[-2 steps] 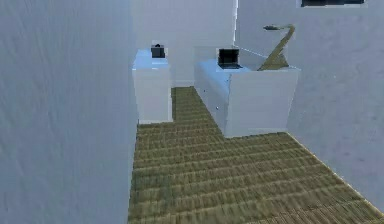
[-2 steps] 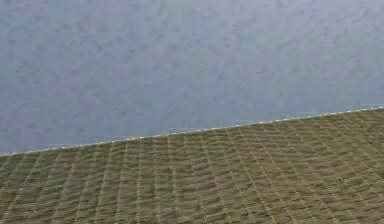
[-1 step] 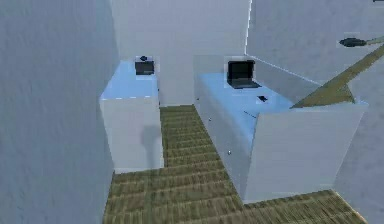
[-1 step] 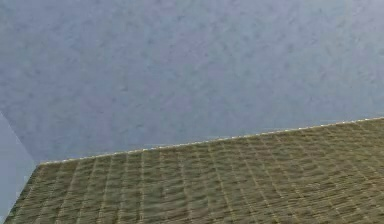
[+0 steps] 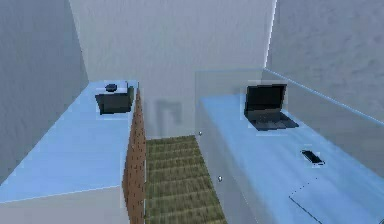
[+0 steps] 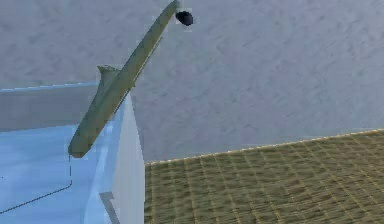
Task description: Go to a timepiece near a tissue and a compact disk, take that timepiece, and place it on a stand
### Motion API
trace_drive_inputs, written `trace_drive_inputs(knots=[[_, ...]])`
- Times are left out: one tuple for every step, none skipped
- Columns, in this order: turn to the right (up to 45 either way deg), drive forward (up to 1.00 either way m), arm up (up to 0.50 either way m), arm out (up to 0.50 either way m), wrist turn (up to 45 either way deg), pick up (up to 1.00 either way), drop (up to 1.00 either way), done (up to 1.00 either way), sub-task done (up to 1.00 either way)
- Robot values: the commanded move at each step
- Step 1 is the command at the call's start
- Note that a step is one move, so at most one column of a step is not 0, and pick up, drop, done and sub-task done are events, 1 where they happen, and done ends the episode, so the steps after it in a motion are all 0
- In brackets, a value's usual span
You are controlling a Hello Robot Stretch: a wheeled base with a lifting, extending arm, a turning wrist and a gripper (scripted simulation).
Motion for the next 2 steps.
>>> trace_drive_inputs(knots=[[0.0,0.45,0.00,0.00,0.0,0.00,0.00,0.00,0.00],[-9.0,0.00,0.00,0.00,0.0,0.00,0.00,0.00,0.00]])
